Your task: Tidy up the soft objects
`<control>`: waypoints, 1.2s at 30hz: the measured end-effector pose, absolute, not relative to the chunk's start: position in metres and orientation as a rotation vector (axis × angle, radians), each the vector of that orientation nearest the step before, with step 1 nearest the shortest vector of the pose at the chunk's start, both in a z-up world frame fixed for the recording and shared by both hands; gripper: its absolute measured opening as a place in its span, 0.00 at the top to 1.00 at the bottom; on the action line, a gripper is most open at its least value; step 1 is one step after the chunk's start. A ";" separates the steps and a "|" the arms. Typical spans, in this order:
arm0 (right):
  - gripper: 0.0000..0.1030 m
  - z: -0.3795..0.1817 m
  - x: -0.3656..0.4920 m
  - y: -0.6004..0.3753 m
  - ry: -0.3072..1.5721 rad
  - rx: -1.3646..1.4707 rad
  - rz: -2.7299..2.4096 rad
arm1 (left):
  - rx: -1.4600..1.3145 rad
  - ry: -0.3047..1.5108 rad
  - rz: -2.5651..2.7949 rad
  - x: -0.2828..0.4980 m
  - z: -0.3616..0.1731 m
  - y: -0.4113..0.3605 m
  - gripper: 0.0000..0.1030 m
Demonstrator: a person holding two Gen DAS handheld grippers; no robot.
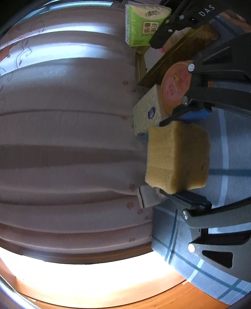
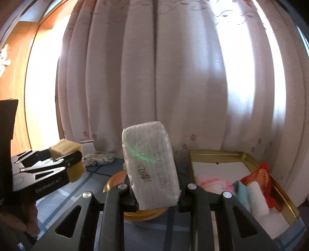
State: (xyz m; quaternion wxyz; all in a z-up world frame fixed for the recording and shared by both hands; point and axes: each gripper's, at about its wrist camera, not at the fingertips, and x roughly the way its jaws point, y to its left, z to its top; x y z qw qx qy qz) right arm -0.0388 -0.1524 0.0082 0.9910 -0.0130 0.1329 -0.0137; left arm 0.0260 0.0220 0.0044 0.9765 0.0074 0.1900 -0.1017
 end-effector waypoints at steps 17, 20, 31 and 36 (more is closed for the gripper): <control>0.73 0.009 -0.078 -0.208 0.210 -0.020 -0.160 | 0.039 0.398 -0.296 -0.003 0.004 -0.043 0.42; 0.73 0.010 -0.088 -0.223 0.203 -0.002 -0.192 | 0.042 0.402 -0.319 -0.007 0.004 -0.053 0.42; 0.73 0.011 -0.099 -0.284 0.210 0.016 -0.289 | 0.069 0.403 -0.417 -0.015 0.005 -0.102 0.42; 0.73 0.011 -0.100 -0.294 0.214 0.010 -0.296 | 0.078 0.409 -0.443 -0.014 0.005 -0.125 0.42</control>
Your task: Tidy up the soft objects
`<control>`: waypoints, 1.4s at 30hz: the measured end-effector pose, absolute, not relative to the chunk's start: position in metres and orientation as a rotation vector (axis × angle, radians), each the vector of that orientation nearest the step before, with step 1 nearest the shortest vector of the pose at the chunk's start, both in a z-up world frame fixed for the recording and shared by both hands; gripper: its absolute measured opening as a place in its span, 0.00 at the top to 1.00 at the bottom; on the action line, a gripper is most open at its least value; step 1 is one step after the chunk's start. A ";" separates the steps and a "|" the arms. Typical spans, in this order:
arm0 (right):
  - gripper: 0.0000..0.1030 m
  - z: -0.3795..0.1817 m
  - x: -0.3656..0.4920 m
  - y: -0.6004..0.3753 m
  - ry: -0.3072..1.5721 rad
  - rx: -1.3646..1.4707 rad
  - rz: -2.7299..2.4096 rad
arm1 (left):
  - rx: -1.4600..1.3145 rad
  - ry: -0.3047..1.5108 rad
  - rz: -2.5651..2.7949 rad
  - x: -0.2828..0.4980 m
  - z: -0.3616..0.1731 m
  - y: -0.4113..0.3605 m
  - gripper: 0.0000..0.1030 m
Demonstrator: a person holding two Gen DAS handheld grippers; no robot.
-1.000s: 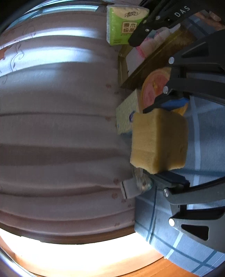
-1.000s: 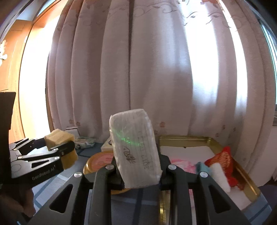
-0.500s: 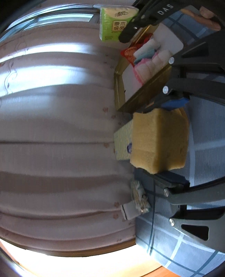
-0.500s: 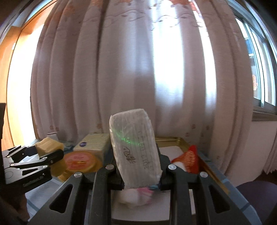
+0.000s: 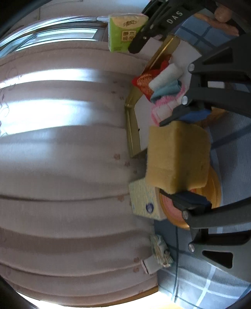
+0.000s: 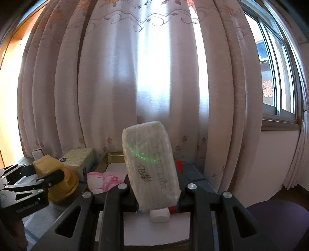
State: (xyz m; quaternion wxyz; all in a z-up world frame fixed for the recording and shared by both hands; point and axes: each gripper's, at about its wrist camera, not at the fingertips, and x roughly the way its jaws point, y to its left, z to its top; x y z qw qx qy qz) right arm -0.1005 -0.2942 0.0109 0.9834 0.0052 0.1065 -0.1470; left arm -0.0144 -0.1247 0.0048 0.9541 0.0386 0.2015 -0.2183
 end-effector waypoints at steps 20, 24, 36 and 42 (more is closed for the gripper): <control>0.73 0.047 -0.063 -0.311 0.255 -0.118 -0.281 | 0.033 0.409 -0.534 0.013 0.055 -0.181 0.42; 0.73 0.055 -0.046 -0.323 0.302 -0.098 -0.259 | 0.030 0.448 -0.521 0.030 0.058 -0.193 0.42; 0.73 0.058 0.008 -0.346 0.450 -0.086 -0.234 | 0.026 0.536 -0.510 0.060 0.049 -0.212 0.42; 0.73 0.052 0.041 -0.352 0.556 -0.077 -0.223 | 0.024 0.645 -0.496 0.083 0.039 -0.226 0.42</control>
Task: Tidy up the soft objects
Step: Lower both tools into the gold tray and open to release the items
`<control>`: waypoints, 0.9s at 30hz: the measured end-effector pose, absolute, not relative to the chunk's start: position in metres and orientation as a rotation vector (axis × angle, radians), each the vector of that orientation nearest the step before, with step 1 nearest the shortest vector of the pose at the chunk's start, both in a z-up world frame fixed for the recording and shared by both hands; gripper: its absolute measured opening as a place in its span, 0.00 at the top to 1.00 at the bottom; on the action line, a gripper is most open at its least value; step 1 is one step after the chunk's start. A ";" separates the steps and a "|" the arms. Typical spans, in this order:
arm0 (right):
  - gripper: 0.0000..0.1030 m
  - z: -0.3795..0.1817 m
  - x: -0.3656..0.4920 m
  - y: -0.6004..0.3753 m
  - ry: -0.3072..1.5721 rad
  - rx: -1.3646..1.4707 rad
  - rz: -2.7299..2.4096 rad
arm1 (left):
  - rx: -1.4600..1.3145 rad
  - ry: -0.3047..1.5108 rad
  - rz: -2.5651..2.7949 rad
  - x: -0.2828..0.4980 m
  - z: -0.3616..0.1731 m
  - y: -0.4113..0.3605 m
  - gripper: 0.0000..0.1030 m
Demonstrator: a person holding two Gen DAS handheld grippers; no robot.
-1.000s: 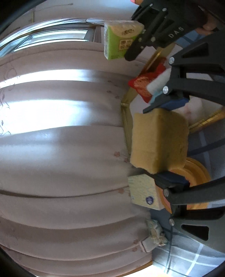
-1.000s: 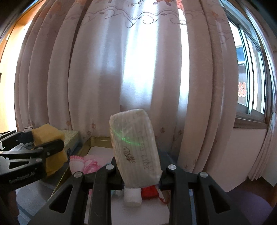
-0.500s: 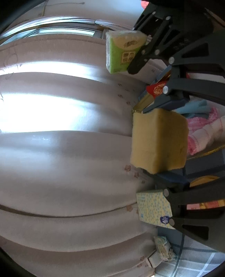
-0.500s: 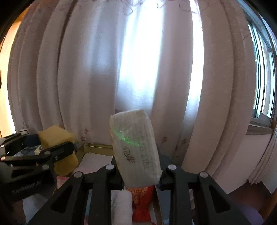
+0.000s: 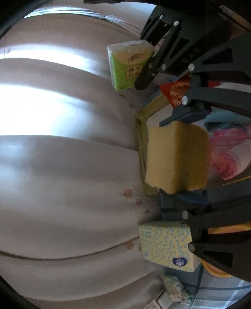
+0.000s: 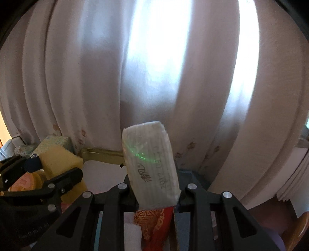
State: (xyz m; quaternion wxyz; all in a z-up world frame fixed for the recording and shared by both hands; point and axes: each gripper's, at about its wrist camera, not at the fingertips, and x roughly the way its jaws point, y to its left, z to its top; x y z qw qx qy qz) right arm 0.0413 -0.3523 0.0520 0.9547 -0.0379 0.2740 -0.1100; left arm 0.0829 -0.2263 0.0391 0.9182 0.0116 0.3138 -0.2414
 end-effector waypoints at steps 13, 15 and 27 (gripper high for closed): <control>0.73 0.024 0.105 -0.370 0.812 -0.008 -0.166 | 0.047 0.808 -0.468 0.111 0.021 -0.245 0.43; 0.73 0.020 0.111 -0.371 0.841 -0.014 -0.159 | 0.078 0.844 -0.446 0.115 0.015 -0.249 0.43; 0.73 0.001 0.139 -0.377 0.954 0.006 -0.114 | 0.116 0.880 -0.425 0.126 0.011 -0.251 0.42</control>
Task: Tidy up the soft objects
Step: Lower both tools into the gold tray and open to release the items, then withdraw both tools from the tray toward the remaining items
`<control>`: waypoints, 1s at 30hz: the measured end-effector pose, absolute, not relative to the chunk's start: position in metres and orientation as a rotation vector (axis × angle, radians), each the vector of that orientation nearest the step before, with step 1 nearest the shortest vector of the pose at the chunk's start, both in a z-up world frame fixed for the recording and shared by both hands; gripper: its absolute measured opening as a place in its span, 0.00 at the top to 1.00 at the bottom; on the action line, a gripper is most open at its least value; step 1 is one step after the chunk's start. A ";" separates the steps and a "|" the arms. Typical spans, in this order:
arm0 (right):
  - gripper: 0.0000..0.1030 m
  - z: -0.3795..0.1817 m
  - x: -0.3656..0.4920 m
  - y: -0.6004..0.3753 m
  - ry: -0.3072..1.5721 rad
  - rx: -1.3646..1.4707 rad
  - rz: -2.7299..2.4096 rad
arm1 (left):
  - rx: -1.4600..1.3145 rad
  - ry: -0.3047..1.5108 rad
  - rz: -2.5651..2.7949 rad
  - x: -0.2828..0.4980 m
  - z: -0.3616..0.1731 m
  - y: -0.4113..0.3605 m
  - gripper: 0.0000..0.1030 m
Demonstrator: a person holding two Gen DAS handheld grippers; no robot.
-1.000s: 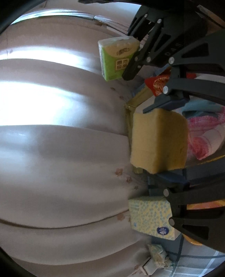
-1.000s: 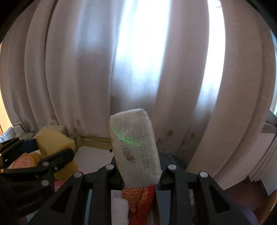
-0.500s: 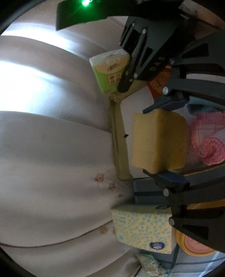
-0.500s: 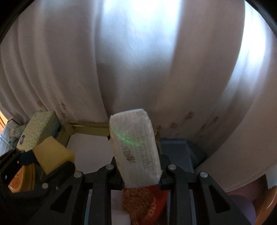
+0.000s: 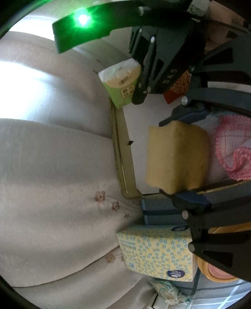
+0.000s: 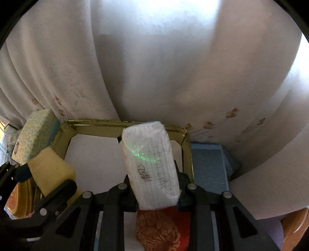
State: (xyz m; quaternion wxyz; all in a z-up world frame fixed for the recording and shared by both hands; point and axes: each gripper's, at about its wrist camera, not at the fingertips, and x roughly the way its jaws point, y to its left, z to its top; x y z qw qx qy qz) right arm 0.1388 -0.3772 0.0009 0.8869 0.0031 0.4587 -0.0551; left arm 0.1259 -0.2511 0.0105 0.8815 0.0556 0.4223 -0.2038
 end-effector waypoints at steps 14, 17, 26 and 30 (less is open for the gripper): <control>0.54 0.023 0.139 -0.390 0.938 0.065 0.018 | 0.124 0.843 -0.463 0.115 0.014 -0.254 0.08; 0.26 0.034 0.127 -0.392 0.892 0.076 0.033 | 0.085 0.828 -0.502 0.110 0.020 -0.247 0.02; 0.26 0.039 0.081 -0.385 0.799 0.077 -0.044 | 0.081 0.796 -0.529 0.084 0.031 -0.242 0.00; 0.26 0.042 0.050 -0.389 0.712 0.147 -0.077 | 0.037 0.772 -0.551 0.072 0.029 -0.232 0.00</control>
